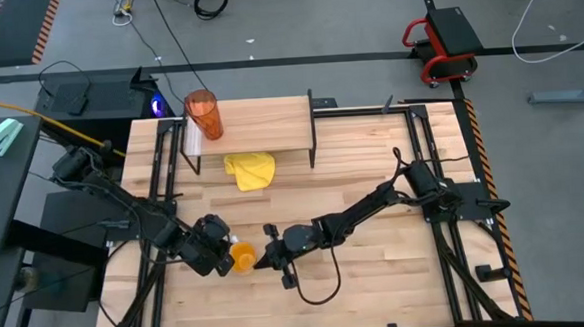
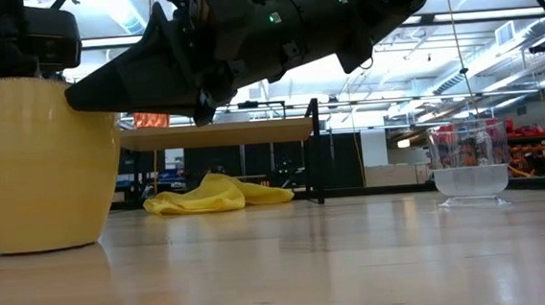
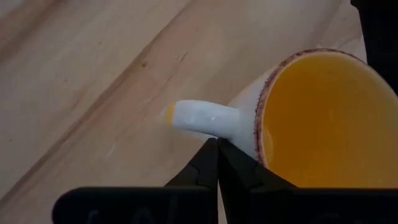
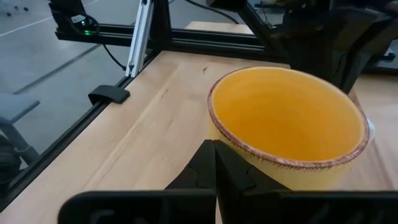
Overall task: Stack small to large cups/mugs on shelf
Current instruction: Put the yellow mug on the shelf
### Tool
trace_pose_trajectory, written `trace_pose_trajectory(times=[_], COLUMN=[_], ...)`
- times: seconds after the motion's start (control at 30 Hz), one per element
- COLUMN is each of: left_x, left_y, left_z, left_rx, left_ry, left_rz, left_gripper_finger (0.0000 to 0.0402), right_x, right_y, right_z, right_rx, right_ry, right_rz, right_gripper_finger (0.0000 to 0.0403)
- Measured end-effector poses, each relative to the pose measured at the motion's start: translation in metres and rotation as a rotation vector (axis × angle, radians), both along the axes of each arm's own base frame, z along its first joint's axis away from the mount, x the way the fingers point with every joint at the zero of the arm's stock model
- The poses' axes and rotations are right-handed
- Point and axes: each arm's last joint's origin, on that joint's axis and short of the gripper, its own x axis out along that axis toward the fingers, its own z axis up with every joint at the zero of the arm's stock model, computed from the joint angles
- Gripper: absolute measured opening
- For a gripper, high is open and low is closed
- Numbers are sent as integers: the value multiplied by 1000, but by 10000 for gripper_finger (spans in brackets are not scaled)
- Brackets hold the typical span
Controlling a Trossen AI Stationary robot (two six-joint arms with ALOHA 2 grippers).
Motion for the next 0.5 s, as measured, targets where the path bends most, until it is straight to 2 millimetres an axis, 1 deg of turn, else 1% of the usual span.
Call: trace_pose_trajectory(times=[0.17, 0.4, 0.5], left_x=[0, 0, 0], left_y=[0, -1, -1], left_z=[0, 0, 0], left_rx=[-1, -23, -40], left_ry=[-3, 4, 12], left_rz=[0, 3, 4], left_gripper_finger=[22, 9, 11], right_x=[1, 0, -1], right_y=[-5, -7, -7], right_z=[-1, -2, -3], right_rx=[-2, -14, -18], right_ry=[16, 42, 53], right_rz=[-6, -22, -23], right_gripper_finger=[0, 0, 0])
